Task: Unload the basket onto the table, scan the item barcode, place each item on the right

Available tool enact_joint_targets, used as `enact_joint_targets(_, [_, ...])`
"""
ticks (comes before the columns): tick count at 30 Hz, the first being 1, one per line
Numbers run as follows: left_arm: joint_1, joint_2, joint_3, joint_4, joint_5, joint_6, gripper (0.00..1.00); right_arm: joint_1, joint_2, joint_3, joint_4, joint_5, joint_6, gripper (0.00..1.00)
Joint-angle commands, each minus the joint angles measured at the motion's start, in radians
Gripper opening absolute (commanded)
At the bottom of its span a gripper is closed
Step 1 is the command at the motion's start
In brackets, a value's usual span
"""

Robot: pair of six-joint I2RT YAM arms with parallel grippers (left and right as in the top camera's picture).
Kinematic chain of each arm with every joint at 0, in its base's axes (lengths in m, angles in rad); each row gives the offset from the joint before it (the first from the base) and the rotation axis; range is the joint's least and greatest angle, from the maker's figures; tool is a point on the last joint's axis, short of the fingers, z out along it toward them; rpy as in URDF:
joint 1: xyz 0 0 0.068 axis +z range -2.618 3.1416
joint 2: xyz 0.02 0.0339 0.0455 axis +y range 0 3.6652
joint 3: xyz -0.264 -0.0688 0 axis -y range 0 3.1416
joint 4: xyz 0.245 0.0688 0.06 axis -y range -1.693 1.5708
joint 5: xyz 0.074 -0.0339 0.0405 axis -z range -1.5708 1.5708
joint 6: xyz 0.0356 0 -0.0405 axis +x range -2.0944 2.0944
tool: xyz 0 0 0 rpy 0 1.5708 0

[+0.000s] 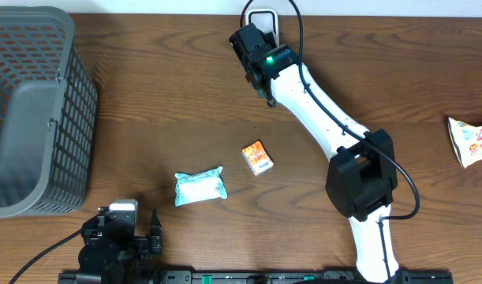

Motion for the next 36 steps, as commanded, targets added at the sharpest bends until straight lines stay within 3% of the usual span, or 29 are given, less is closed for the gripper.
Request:
enact_joint_targets(1, [0.002, 0.001, -0.001, -0.001, -0.008, -0.001, 0.98, 0.002, -0.043, 0.016, 0.053, 0.204, 0.003, 0.01])
enact_joint_targets(6, [0.002, 0.001, -0.001, -0.001, -0.008, -0.001, 0.98, 0.005, -0.043, 0.016, 0.24, 0.324, -0.095, 0.01])
enact_joint_targets(14, [0.002, 0.001, -0.001, -0.001, -0.008, -0.001, 0.98, -0.013, -0.027, 0.016, 0.559, 0.314, -0.189, 0.01])
enact_joint_targets(20, [0.002, 0.001, -0.001, -0.001, -0.008, -0.001, 0.98, -0.011, 0.029, 0.016, 0.823, 0.277, -0.401, 0.01])
enact_joint_targets(30, [0.002, 0.001, -0.001, -0.001, -0.008, -0.001, 0.98, -0.01, 0.177, 0.018, 1.199, 0.386, -0.844, 0.01])
enact_joint_targets(36, [0.002, 0.001, -0.001, -0.001, -0.008, -0.001, 0.98, -0.006, 0.201, 0.074, 1.318, 0.352, -0.953, 0.01])
